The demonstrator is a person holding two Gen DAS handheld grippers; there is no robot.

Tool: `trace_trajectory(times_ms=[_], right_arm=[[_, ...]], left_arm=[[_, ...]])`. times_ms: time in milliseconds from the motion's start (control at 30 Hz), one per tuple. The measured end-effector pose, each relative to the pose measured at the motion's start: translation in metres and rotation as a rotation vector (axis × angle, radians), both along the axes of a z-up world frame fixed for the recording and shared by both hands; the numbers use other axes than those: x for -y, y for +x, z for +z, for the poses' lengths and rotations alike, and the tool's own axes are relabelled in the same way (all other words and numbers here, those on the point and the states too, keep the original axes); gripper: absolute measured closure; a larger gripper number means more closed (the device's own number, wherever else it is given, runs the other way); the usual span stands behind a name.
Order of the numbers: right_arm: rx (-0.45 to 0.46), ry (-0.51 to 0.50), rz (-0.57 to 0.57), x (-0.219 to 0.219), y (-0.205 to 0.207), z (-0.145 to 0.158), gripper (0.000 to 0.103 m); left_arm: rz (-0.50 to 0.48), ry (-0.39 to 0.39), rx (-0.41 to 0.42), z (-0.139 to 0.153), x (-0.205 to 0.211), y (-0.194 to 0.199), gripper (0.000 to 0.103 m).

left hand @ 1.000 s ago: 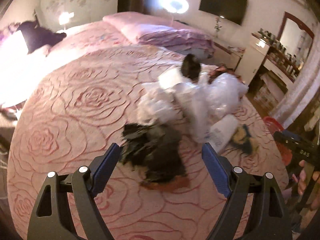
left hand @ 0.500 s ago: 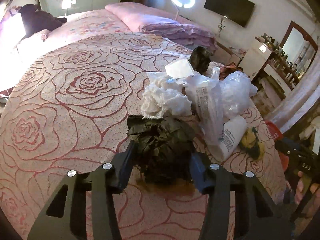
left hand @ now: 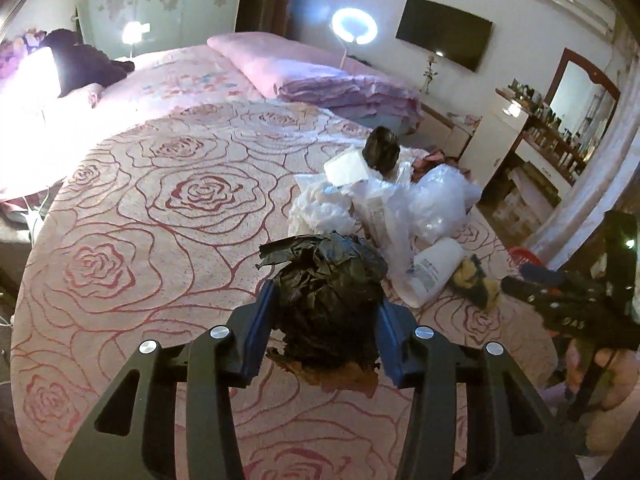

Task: Collect trash
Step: 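Grasp the green-yellow sponge on the bed with the right tool, then drop the sponge into the basket with the right tool while the left drops the black bag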

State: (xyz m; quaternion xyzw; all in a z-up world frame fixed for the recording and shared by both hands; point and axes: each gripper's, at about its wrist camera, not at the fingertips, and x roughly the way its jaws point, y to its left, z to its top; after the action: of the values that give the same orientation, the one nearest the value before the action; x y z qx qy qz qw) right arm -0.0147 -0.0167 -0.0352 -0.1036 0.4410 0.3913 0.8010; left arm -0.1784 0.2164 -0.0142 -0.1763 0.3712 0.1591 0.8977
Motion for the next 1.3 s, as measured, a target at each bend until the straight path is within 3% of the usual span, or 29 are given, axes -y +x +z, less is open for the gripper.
trace_trajectory(times_ms=[267,467,567,967,1300], right_arm=[[0.030,-0.035,0.085,-0.028,-0.006,-0.010,0.032],[0.027,-0.058,0.123,-0.041,-0.006,-0.019,0.057],[0.027,-0.066,0.134,-0.042,-0.007,-0.020,0.062],[0.023,-0.012,0.053,-0.011,-0.005,-0.002,0.065],[0.050,0.025,-0.074,0.021,0.023,0.014,0.065]], left_arm=[[-0.018,0.033,0.031,0.012,0.008,0.001,0.059],[-0.017,0.049,0.036,0.014,0.011,0.004,0.059],[-0.018,0.048,0.036,0.014,0.012,0.004,0.059],[-0.044,0.065,0.056,0.019,0.020,0.007,0.059],[-0.119,0.089,0.073,0.031,0.041,0.028,0.059]])
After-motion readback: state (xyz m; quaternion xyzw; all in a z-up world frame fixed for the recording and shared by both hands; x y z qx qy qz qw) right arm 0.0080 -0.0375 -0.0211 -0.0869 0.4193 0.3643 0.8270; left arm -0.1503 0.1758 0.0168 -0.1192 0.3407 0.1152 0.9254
